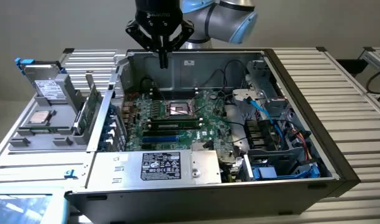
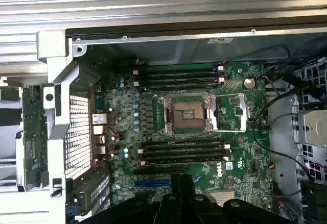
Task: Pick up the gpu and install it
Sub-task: 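Reach for the gpu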
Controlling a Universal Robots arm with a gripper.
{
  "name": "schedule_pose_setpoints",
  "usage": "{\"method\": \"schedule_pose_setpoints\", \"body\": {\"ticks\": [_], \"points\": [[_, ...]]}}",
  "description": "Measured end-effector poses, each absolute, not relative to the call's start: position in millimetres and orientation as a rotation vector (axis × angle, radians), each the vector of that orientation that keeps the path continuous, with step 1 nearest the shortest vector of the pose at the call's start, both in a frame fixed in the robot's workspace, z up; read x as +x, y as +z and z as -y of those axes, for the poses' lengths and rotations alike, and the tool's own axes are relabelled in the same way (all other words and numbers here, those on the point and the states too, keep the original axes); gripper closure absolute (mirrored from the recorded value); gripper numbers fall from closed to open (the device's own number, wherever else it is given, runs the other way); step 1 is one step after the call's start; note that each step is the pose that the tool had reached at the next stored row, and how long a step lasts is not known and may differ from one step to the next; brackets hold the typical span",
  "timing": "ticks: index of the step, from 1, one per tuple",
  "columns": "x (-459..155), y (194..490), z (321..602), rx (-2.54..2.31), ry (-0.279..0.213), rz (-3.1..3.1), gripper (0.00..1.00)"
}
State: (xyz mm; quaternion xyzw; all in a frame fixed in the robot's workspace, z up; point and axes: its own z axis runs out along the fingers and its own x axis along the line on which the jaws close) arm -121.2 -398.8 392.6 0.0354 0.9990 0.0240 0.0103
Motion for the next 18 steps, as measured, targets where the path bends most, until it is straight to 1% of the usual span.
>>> {"method": "schedule_pose_setpoints", "body": {"ticks": [10, 18], "points": [[-127, 393, 399, 0.11, 0.078, -3.118, 0.88], [-159, 393, 399, 0.111, 0.093, -3.119, 0.88]]}}
